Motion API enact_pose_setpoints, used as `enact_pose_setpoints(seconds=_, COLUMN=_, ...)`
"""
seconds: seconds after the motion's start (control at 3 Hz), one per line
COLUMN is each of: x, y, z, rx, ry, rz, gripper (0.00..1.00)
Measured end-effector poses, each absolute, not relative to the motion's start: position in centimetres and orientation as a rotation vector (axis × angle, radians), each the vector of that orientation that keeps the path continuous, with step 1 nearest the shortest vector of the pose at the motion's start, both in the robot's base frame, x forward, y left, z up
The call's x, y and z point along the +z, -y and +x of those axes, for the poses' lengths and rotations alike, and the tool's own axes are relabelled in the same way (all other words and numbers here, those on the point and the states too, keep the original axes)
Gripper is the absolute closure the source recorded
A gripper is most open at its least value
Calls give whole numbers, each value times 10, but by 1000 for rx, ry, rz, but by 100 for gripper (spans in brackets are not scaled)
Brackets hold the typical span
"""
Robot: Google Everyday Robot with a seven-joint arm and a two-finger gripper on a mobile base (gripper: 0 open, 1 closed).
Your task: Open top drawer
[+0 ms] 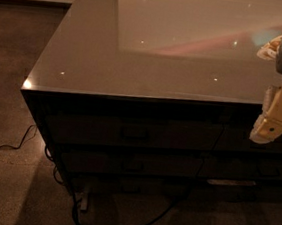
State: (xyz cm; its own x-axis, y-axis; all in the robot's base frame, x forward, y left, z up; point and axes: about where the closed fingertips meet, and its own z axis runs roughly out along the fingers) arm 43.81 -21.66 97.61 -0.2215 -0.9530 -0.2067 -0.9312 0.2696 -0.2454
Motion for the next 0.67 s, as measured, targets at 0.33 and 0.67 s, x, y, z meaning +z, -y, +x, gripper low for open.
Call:
enact_pose_setpoints(seconds=0.33, x=975, y=213, z=439, rx=-100, ry=-2206, rz=-1719, gripper=0)
enact_pose_setpoints(seconds=0.67, x=961, y=215, z=436, rx=-144, ry=-2225, rz=-1651, gripper=0)
